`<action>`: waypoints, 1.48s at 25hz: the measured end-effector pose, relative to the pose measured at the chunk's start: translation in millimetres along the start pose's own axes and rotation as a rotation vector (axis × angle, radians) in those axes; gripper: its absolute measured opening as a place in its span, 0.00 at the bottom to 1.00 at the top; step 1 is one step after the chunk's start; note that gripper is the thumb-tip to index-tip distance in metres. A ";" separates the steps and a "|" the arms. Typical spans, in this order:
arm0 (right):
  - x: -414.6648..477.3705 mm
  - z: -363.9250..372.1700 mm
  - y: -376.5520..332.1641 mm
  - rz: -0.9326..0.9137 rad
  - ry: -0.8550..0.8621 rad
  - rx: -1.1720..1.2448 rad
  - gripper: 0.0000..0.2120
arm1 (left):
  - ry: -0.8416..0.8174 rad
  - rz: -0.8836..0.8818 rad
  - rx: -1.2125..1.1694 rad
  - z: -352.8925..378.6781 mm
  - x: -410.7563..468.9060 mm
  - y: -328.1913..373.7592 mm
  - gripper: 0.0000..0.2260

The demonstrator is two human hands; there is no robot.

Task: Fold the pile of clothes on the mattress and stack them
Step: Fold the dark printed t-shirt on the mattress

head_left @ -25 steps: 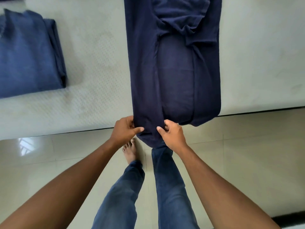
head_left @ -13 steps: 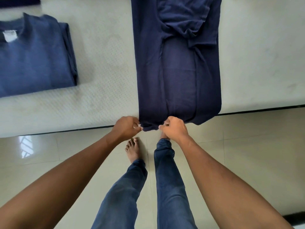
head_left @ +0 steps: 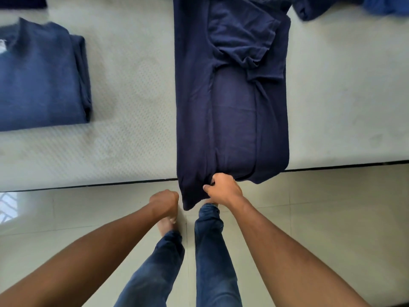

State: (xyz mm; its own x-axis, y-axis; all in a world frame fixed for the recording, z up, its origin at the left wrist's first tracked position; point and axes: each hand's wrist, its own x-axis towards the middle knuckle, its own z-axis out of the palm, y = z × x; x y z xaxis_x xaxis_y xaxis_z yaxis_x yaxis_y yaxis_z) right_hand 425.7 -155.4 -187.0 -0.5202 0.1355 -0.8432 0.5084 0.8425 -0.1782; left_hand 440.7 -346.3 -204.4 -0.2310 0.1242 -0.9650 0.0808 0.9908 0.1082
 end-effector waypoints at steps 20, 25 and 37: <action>161.8 -341.2 -76.1 0.032 0.367 0.878 0.21 | 0.526 0.132 -0.029 -335.9 40.8 9.7 0.41; 187.1 -365.3 -91.4 -0.074 0.482 0.880 0.13 | 0.436 0.108 -0.054 -368.8 40.9 16.3 0.34; 210.0 -368.7 -111.9 -0.185 0.852 0.733 0.09 | 0.854 0.228 -0.358 -515.1 94.2 1.0 0.28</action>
State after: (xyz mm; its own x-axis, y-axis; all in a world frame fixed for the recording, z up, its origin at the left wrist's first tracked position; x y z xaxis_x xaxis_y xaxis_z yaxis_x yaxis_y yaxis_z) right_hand 6.6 -29.0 -157.2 -0.7833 0.5871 -0.2045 0.5088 0.4163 -0.7536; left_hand -80.4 -306.4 -172.1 -0.8880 0.1731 -0.4260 -0.0571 0.8778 0.4756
